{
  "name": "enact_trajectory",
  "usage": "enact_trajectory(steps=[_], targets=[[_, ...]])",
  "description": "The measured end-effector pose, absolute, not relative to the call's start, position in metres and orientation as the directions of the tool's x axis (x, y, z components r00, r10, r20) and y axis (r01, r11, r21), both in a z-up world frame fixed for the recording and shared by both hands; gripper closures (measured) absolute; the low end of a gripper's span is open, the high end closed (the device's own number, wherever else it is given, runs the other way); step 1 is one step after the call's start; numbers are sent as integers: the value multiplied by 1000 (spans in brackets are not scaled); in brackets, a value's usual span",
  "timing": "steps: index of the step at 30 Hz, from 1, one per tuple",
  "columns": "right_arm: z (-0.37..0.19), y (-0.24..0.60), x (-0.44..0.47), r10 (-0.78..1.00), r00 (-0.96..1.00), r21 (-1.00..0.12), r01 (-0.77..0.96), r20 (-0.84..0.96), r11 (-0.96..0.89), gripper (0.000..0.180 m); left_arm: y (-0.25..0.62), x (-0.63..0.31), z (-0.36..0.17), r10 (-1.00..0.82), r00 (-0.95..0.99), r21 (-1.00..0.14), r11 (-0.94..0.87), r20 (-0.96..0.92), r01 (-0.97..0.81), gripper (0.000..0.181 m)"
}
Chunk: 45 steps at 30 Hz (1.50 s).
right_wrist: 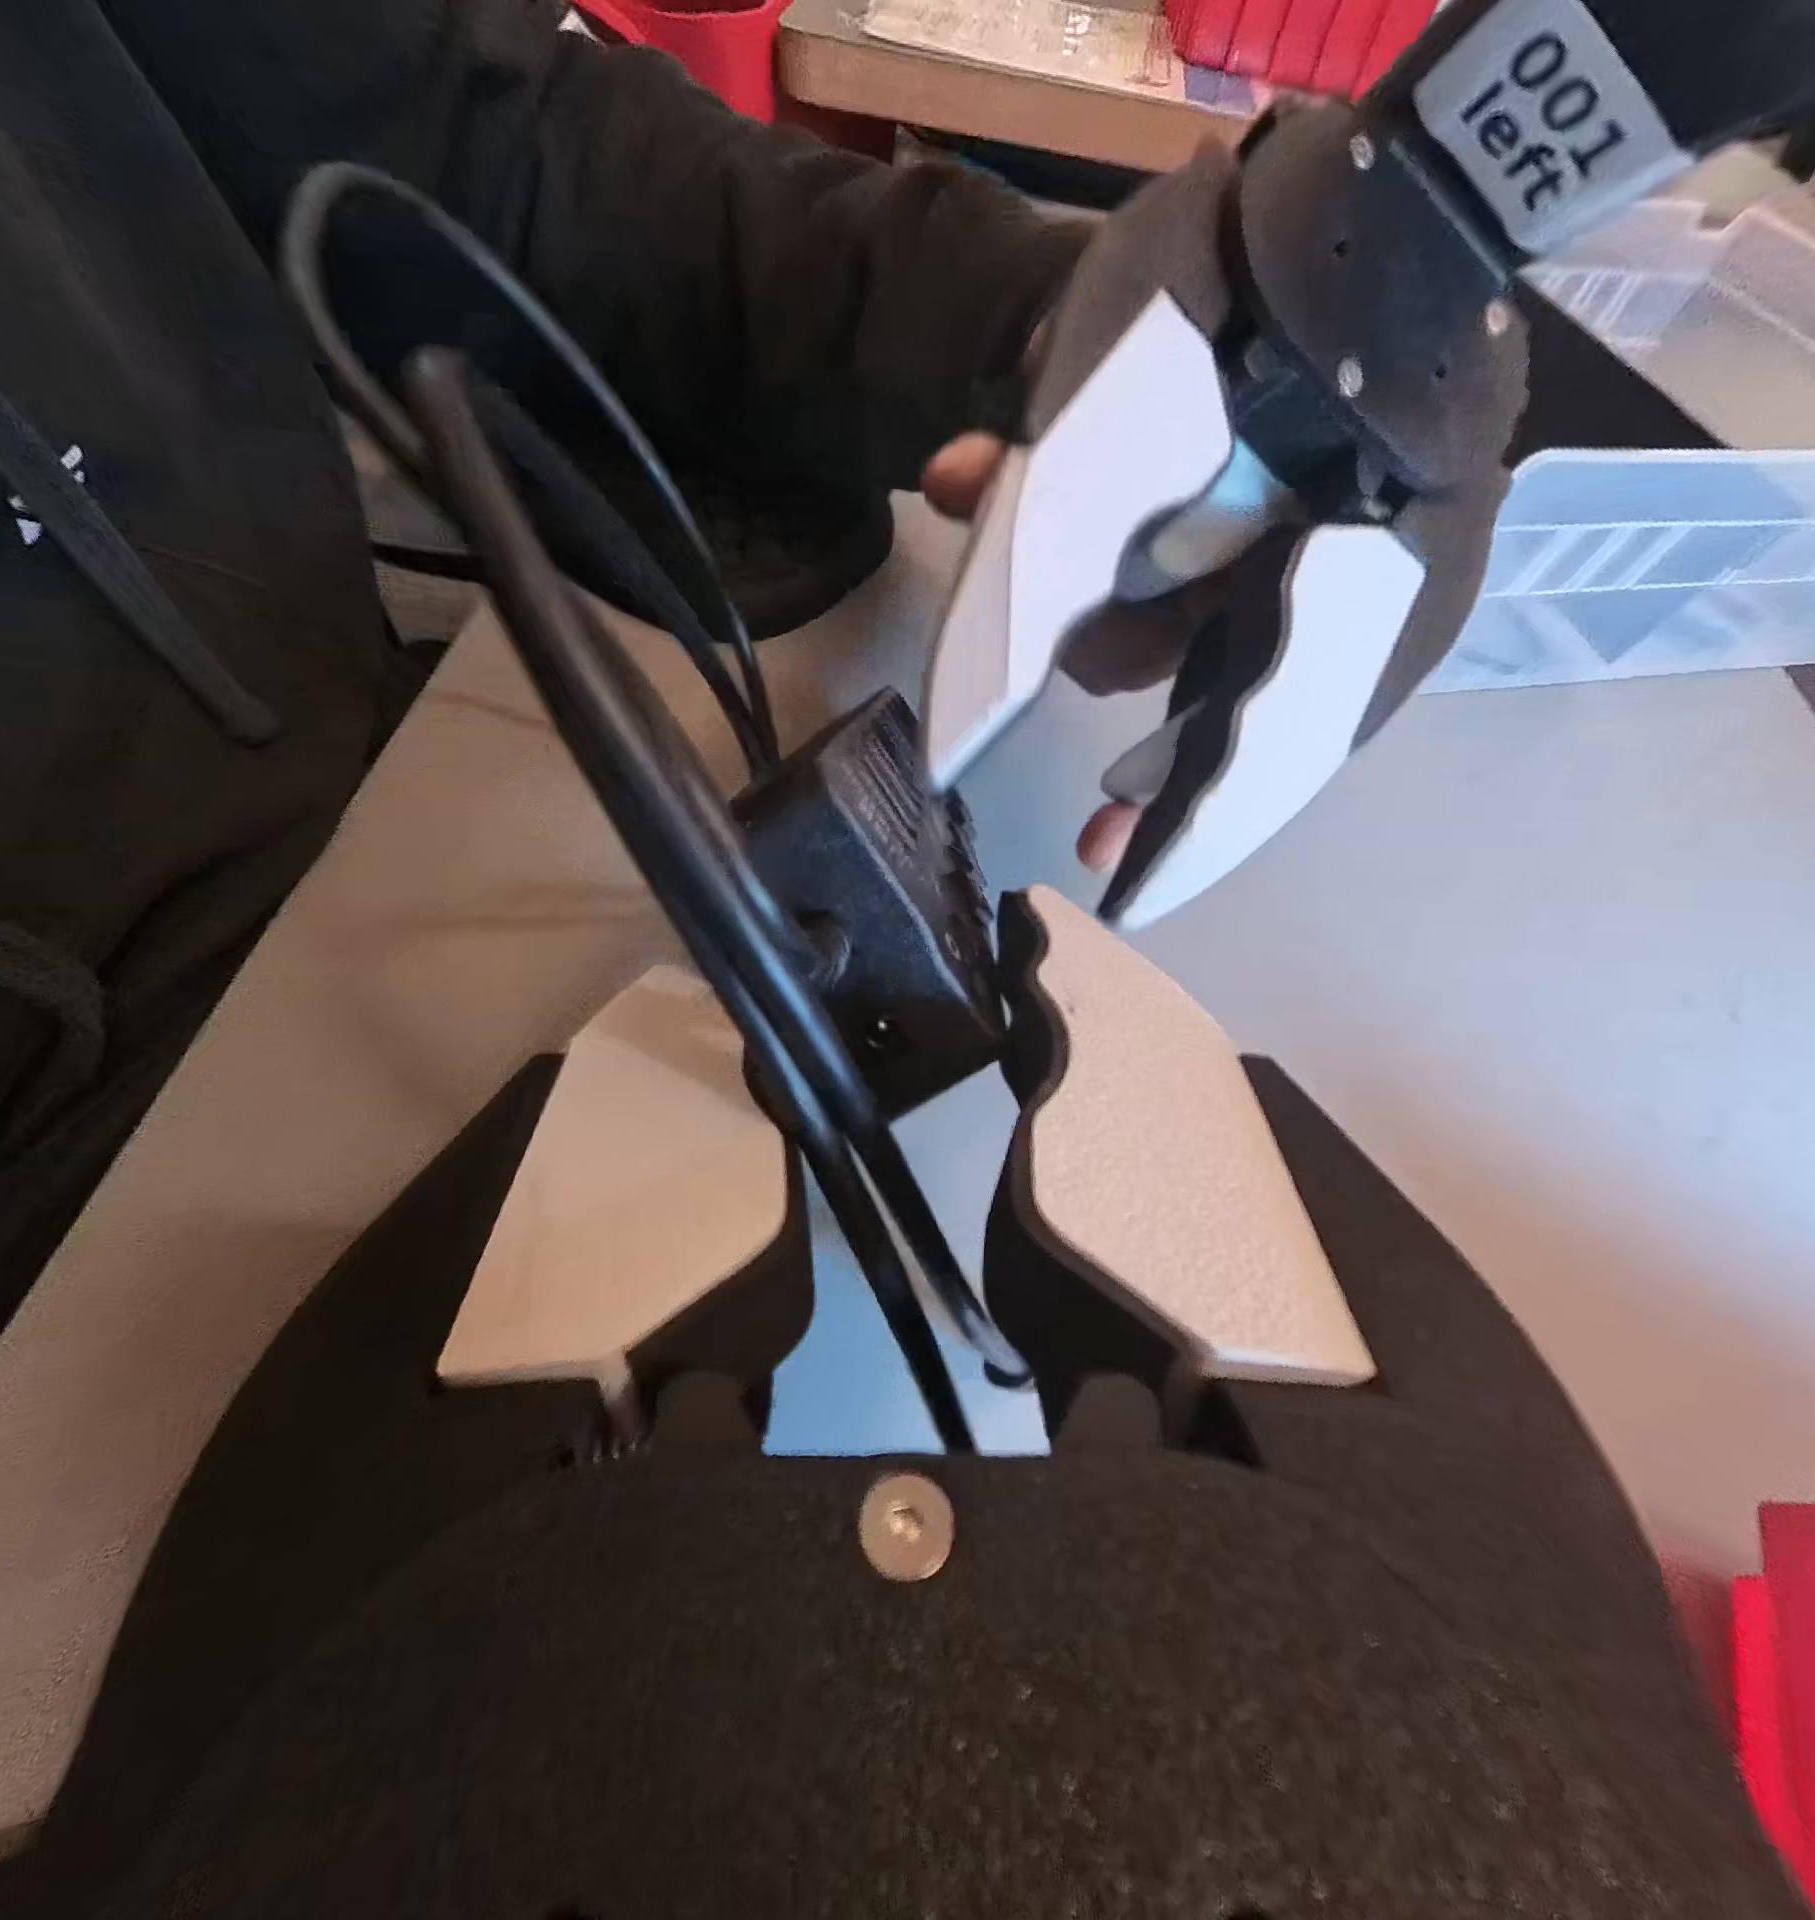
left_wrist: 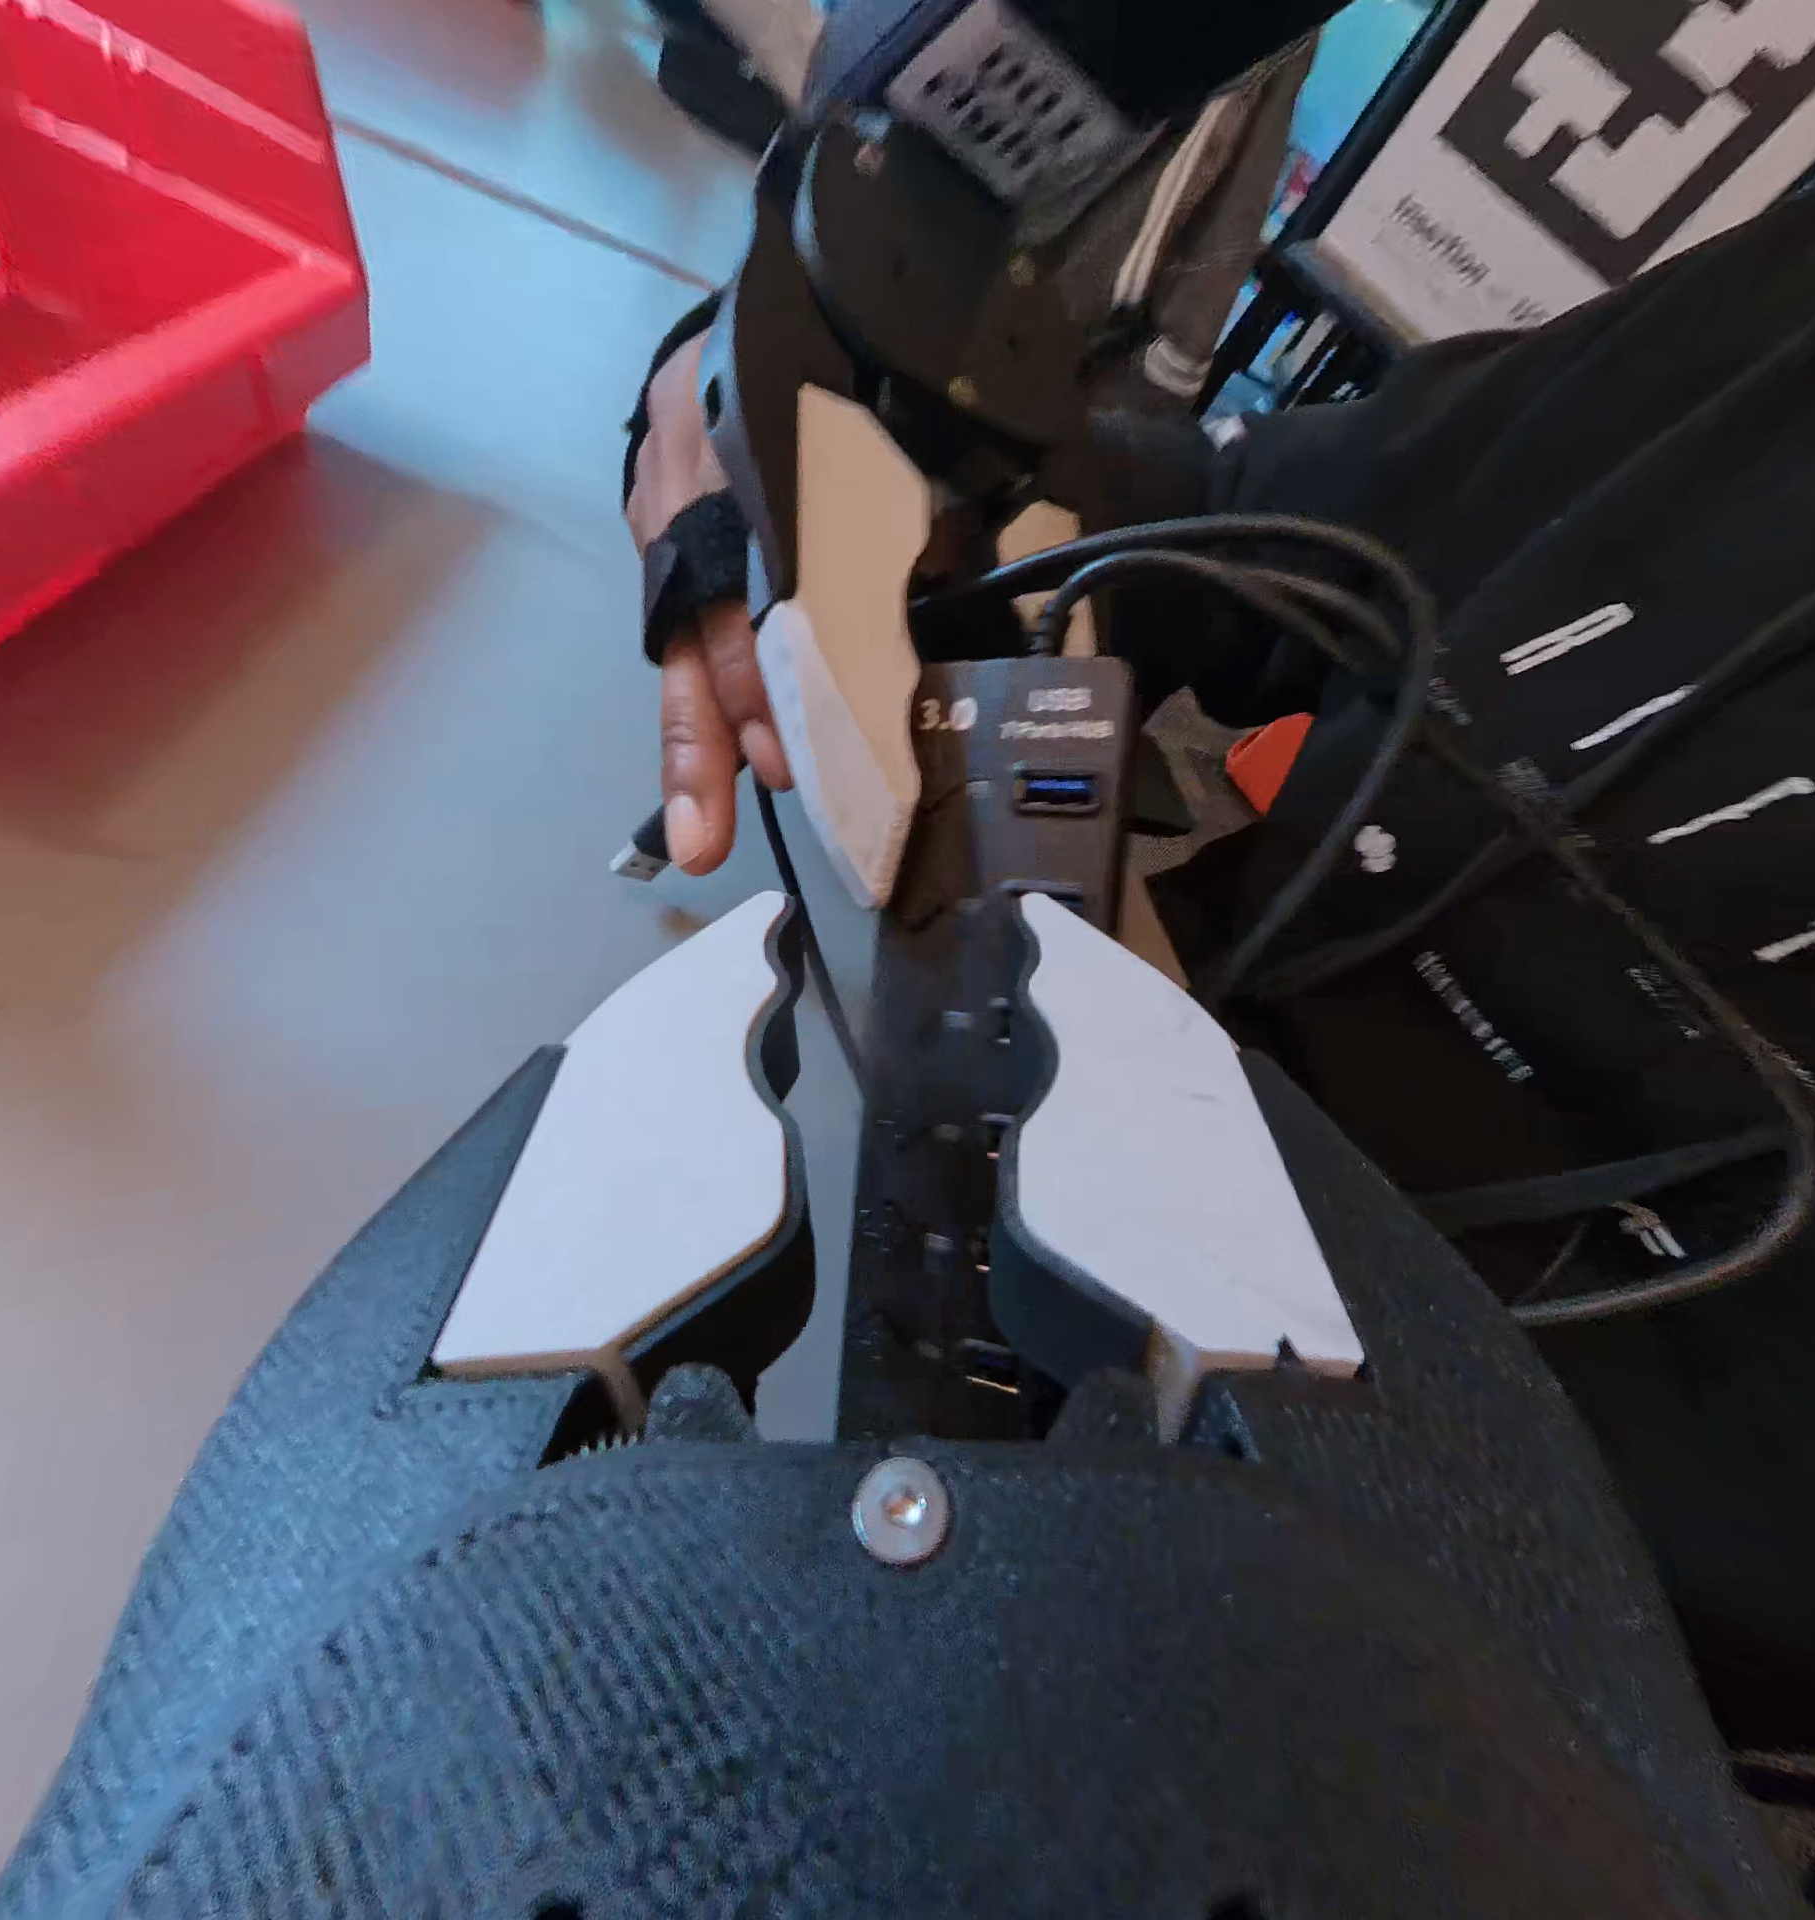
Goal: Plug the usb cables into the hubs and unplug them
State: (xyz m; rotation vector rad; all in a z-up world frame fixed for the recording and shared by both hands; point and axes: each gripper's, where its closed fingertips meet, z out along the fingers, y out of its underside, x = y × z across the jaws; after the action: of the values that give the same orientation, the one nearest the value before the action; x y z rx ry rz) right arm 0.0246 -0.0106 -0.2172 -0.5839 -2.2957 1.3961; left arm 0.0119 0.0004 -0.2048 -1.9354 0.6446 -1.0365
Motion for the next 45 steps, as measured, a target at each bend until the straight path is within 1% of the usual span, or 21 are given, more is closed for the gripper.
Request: enact_trajectory(steps=[2,3,6,8,11,13,14,16,17,18,23,25,29,31,34,37,39,41,42,43,45], targets=[[-215,-9,25,528,-837,-894,118,144,431,145,-8,10,-190,-767,496,-871,-489,408,-40,136],[-213,-9,27,519,-839,-895,94,164,436,146,-14,9,-188,-783,478,-876,-479,398,-55,127],[-204,-14,30,490,-838,-892,8,240,452,150,-30,15,-197,-829,446,-880,-446,337,-164,103],[-201,-19,33,461,-836,-872,-42,298,488,150,-34,27,-209,-849,447,-861,-430,283,-271,95],[-194,-27,42,419,-847,-866,-93,328,491,151,-31,47,-223,-870,469,-817,-379,155,-434,90],[-189,-32,45,401,-850,-867,-121,342,484,152,-29,59,-226,-884,457,-809,-341,101,-479,87],[-186,-36,47,389,-854,-871,-136,344,472,153,-28,65,-226,-889,447,-817,-327,96,-475,87],[-182,-44,52,365,-864,-876,-157,346,457,154,-30,76,-224,-915,395,-844,-272,78,-463,96],[-182,-43,52,368,-860,-871,-158,353,465,153,-35,78,-223,-927,365,-851,-257,84,-458,110],[-181,-39,49,386,-849,-868,-152,360,473,153,-33,76,-222,-921,380,-848,-268,86,-457,121],[-181,-14,30,524,-784,-881,-59,332,469,147,-12,55,-221,-858,513,-851,-298,40,-432,122],[-178,1,20,594,-727,-881,-30,343,472,142,-6,45,-219,-832,554,-854,-311,34,-416,122],[-167,47,3,746,-566,-887,58,349,459,134,7,23,-208,-762,643,-887,-344,71,-309,122],[-164,72,-3,807,-470,-884,108,357,454,132,20,5,-201,-689,718,-903,-366,99,-226,122],[-163,98,-4,844,-375,-869,162,384,467,131,32,-23,-197,-569,806,-905,-411,161,-110,122],[-162,110,-5,840,-307,-835,192,448,516,130,39,-44,-198,-463,871,-895,-441,165,-66,122],[-163,103,-5,825,-323,-820,197,463,538,123,46,-61,-199,-345,927,-883,-468,149,-32,122],[-160,83,-4,840,-373,-850,199,394,487,107,50,-79,-203,-212,973,-870,-492,87,-29,122],[-154,72,-5,862,-383,-878,207,332,431,97,51,-89,-205,-145,989,-862,-505,27,-51,122],[-144,59,-7,896,-374,-919,208,241,334,91,52,-96,-206,-94,995,-853,-515,-43,-85,122],[-126,41,-15,952,-307,-975,214,-8,61,94,55,-102,-206,-40,986,-835,-527,-162,-159,122]])
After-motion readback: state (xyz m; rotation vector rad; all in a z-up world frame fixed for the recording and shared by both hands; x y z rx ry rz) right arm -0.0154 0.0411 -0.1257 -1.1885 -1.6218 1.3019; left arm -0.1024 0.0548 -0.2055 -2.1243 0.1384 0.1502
